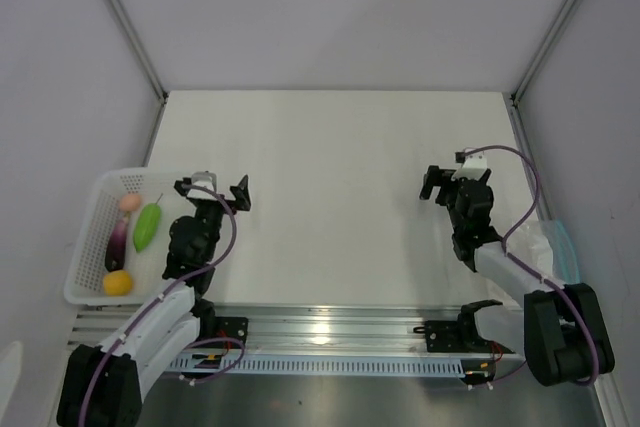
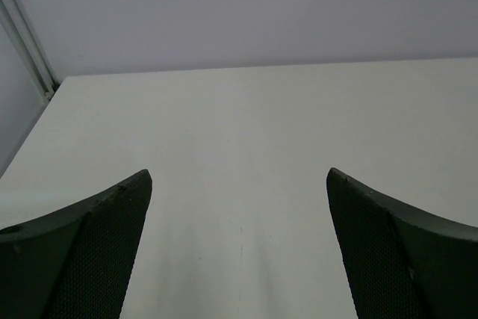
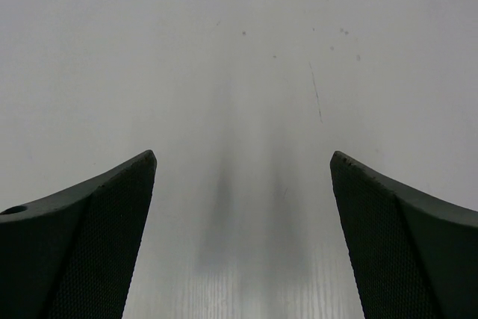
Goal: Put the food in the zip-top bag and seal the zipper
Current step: Move the zipper food storage bag to the center of the board.
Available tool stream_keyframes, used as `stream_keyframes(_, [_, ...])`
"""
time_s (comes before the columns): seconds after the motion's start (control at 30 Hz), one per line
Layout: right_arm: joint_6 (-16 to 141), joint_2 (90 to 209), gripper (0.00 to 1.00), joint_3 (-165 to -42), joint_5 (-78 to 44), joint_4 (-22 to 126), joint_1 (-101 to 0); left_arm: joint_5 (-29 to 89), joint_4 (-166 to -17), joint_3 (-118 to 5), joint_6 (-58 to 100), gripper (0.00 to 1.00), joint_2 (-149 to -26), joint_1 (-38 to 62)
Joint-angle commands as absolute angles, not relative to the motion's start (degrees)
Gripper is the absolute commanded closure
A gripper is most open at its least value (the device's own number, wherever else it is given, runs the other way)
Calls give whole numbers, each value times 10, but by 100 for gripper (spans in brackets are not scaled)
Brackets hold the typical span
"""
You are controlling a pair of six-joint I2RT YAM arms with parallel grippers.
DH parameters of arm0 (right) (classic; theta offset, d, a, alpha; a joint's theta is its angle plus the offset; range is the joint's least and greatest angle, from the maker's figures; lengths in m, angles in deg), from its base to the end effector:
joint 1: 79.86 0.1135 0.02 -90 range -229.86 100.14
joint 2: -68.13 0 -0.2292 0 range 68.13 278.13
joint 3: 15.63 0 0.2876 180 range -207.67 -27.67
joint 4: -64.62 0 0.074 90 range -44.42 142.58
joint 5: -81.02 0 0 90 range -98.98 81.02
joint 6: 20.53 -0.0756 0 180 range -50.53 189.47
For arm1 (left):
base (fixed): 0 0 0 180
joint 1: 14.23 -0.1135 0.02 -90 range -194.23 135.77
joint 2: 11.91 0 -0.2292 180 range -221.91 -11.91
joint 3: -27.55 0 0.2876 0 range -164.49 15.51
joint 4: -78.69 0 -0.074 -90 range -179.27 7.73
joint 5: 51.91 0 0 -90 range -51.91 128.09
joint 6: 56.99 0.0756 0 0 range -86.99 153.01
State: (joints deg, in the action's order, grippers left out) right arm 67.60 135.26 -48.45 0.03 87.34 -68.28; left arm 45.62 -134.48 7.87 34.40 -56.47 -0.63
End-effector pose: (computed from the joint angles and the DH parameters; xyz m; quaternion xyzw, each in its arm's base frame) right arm 0.3101 0.0515 0.1327 -0.0159 0.7739 0.0133 0.6329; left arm 0.2599 -0.0527 0.1748 0.0359 0.6536 -0.0376 0.7550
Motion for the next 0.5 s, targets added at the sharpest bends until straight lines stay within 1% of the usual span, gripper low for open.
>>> stream_keyframes(0.0, [598,1306,1,-536,74,714,-688,433,-1232,8,290,1,-522,4])
stream_keyframes(0.07, [545,1286,1,-573,67,633,-703,439,-1184,0,255,0,-497,11])
stream_keyframes(0.13, [525,1282,1,-614,35,595,-710,447,-1160,-15,224,1,-481,20])
stream_keyframes(0.2, [541,1282,1,-648,-15,534,-706,447,-1140,-24,209,1,-461,31])
stream_keyframes(0.23, [553,1277,0,-676,-18,501,-702,446,-1138,-25,201,1,-458,34])
stream_keyframes(0.3, [546,1263,1,-676,4,481,-682,458,-1133,-41,174,0,-453,39])
stream_keyframes(0.33, [534,1254,1,-672,21,481,-682,481,-1102,-47,128,0,-453,40])
stream_keyframes(0.4, [485,1233,0,-668,24,463,-698,491,-1068,-67,82,0,-455,40])
stream_keyframes(0.47, [472,1231,1,-674,8,428,-718,436,-1066,-68,66,1,-458,41])
